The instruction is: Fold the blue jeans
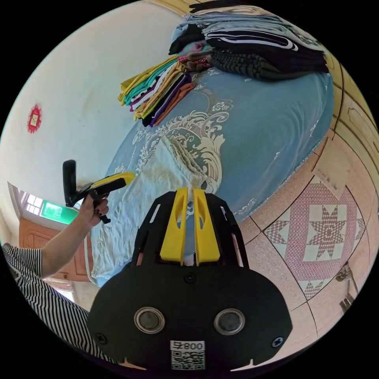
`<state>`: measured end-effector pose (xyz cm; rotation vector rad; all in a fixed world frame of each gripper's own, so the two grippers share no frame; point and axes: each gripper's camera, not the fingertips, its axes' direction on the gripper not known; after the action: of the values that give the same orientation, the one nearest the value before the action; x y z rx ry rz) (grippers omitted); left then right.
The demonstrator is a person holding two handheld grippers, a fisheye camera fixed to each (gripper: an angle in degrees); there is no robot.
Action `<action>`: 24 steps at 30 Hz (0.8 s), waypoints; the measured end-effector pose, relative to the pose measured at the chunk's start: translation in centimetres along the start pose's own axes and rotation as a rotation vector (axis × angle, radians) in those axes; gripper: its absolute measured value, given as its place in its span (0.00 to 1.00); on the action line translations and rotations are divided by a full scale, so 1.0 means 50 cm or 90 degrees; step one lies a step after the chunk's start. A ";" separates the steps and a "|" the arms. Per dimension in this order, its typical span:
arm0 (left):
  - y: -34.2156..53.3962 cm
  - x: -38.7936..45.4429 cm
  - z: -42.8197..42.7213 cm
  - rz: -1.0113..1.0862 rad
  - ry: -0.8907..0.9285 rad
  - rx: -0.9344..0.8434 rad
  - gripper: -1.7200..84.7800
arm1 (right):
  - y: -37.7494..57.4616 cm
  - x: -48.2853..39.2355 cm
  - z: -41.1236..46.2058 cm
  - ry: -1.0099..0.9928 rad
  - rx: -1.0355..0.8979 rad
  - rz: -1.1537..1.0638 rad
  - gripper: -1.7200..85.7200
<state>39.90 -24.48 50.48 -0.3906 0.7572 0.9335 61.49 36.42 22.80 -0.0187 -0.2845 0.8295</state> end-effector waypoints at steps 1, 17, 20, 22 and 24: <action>-0.017 0.001 0.008 0.004 -0.001 -0.004 0.13 | 0.001 0.008 -0.004 -0.011 0.003 0.003 0.07; -0.239 0.027 0.115 0.072 -0.029 -0.025 0.05 | -0.005 0.091 -0.071 -0.006 0.021 -0.012 0.09; -0.256 0.022 0.132 0.053 -0.030 -0.033 0.05 | -0.004 0.098 -0.078 0.023 0.031 0.001 0.10; -0.266 0.019 0.141 0.045 -0.031 -0.040 0.05 | -0.004 0.105 -0.079 0.032 0.029 0.012 0.10; -0.282 0.017 0.147 0.044 -0.038 -0.052 0.06 | -0.005 0.111 -0.077 0.026 0.029 0.021 0.12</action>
<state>54.97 -27.33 54.67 -0.4086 0.6830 1.0392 66.19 40.66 20.45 0.0028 -0.2266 0.8673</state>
